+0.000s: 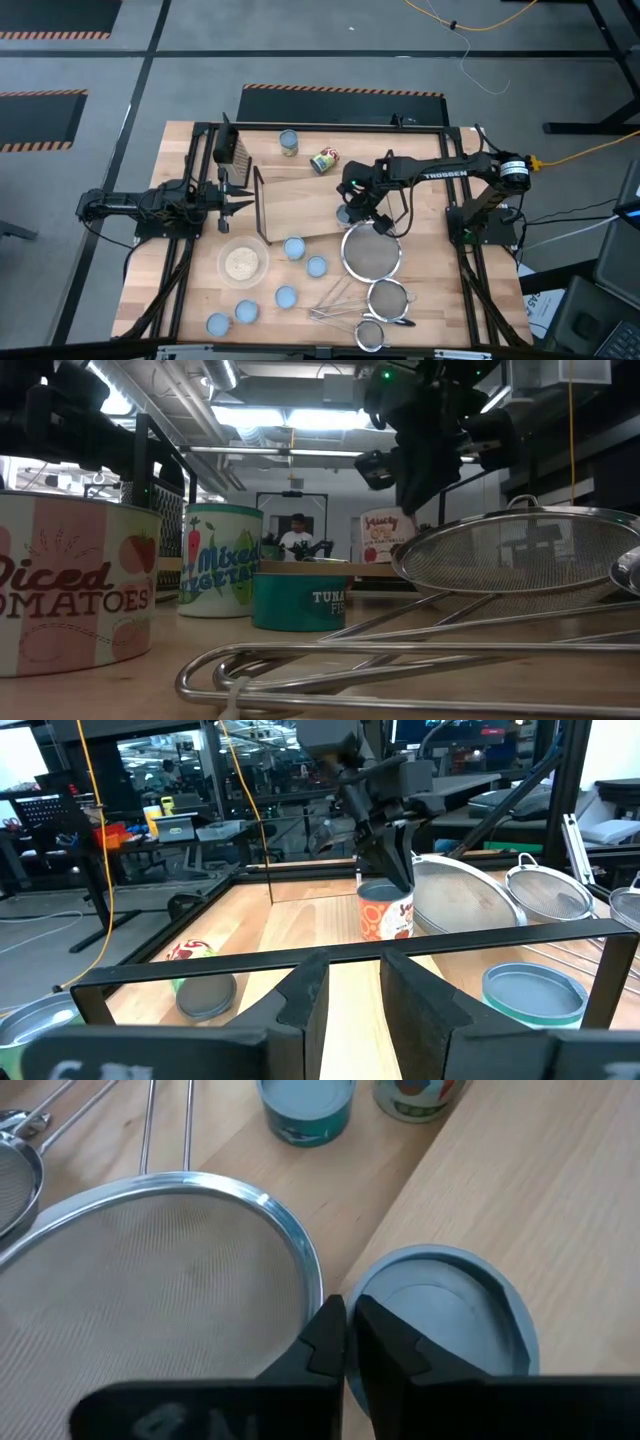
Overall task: Pick and place cans onto a shelf
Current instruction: Put the large orange can on the shelf, then adjust the large orange can on the shelf
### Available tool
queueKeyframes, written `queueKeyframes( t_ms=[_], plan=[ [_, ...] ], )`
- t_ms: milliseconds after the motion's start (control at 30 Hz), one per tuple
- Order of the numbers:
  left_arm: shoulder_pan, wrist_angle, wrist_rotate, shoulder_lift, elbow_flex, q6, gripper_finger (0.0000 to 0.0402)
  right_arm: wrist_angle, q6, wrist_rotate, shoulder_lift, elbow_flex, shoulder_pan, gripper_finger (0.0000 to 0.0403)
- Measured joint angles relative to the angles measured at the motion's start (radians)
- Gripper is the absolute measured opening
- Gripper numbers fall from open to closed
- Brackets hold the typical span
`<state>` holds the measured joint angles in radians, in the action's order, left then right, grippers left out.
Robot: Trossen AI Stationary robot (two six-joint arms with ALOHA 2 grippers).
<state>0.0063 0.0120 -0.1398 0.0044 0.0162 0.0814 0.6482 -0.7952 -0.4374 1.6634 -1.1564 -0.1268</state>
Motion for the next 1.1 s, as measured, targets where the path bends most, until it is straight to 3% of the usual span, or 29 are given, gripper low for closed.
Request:
queueKeyframes(
  t_ms=[267,633,1100],
  plan=[
    [0.0,0.0,0.0,0.0,0.0,0.0,0.0086,0.002,0.0,0.03,0.0,0.0,0.0,0.003],
    [0.0,0.0,0.0,0.0,0.0,0.0,0.0086,0.004,0.001,0.046,0.0,0.001,0.0,0.0105],
    [0.0,0.0,0.0,0.0,0.0,0.0,0.0086,0.166,0.014,0.045,0.0,-0.165,0.0,0.0107]
  ],
)
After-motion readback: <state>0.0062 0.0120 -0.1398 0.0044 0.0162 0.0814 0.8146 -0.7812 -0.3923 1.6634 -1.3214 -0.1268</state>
